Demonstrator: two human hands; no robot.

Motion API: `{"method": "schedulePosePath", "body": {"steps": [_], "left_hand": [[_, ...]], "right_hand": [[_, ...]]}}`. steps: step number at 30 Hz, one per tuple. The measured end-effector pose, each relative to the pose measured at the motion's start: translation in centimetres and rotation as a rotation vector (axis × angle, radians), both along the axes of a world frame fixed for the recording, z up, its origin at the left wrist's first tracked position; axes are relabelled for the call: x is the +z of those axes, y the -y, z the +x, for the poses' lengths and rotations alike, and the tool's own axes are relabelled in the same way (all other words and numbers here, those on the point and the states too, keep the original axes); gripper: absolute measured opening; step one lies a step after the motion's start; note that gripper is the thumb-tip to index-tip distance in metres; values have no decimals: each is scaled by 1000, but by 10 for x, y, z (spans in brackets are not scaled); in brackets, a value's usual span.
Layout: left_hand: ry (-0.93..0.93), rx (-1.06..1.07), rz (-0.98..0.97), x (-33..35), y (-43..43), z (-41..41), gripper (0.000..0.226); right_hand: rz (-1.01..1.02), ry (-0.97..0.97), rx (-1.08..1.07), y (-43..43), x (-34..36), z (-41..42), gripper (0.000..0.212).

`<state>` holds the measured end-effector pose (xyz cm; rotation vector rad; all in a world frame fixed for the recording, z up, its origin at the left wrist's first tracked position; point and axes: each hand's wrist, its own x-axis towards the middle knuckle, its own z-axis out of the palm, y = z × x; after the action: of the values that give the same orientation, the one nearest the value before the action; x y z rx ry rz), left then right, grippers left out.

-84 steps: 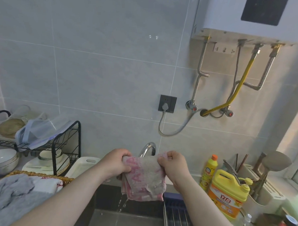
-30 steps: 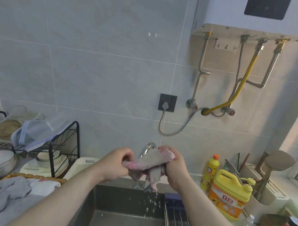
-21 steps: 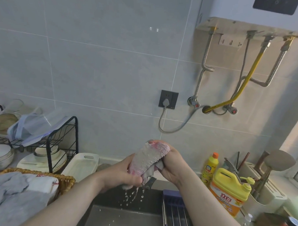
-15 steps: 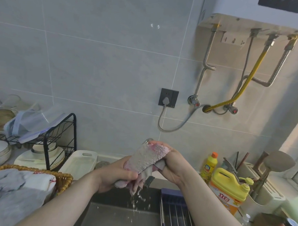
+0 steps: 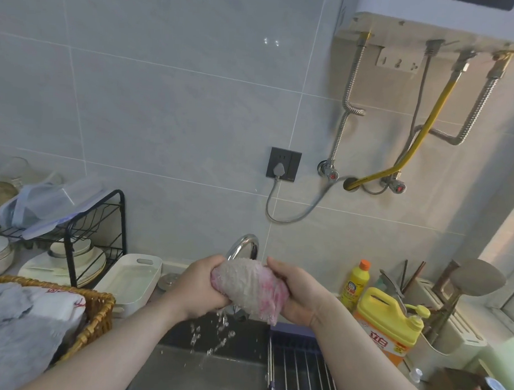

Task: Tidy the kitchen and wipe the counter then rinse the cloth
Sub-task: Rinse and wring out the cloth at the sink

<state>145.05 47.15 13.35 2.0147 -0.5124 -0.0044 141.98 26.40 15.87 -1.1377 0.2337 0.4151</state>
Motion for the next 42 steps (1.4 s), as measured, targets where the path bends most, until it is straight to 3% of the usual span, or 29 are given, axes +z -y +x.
{"method": "schedulePosePath", "body": {"steps": [4, 6, 8, 10, 12, 14, 15, 18, 21, 23, 27, 29, 31, 33, 36, 38, 42], "left_hand": [[218, 28, 107, -3, 8, -4, 32], [350, 34, 174, -6, 12, -6, 30], [498, 21, 272, -9, 12, -7, 32], [648, -12, 375, -17, 9, -5, 38], [688, -35, 441, -26, 5, -4, 47], [601, -28, 465, -32, 3, -6, 46], [523, -26, 462, -33, 2, -7, 45], [167, -82, 431, -30, 1, -6, 59], [-155, -174, 329, -28, -3, 2, 67], [-304, -230, 275, -29, -6, 12, 51], [-534, -319, 136, -33, -8, 25, 57], [-602, -345, 57, -36, -8, 28, 50], [-581, -343, 13, -39, -9, 31, 42], [-459, -304, 28, -46, -10, 36, 39], [-287, -248, 17, -53, -14, 42, 38], [-166, -243, 54, -55, -17, 45, 42], [-14, -267, 143, -63, -25, 49, 37]], "right_hand": [[-54, -232, 173, 7, -34, -9, 70], [90, -358, 228, 7, -51, -16, 89], [250, -324, 230, 9, -60, -19, 98], [324, -251, 145, 11, -59, -19, 94], [288, -187, 16, 14, -55, -14, 60], [145, -93, -52, 15, -53, -10, 18], [73, -45, -65, 16, -54, -7, 15], [-167, 122, -34, 14, -47, -8, 23], [-276, 235, -19, 9, -41, -9, 25], [-290, 299, -25, 2, -41, -6, 31], [-416, 416, 0, -13, -45, 6, 42], [-464, 441, -2, -17, -42, 10, 47], [-416, 438, 29, -17, -37, 9, 40], [-190, 330, 50, -12, -38, 9, 28], [146, 74, -160, -5, -51, 10, 42], [210, -73, -242, -7, -68, 9, 50], [186, -320, 90, -22, -104, 11, 78]]}}
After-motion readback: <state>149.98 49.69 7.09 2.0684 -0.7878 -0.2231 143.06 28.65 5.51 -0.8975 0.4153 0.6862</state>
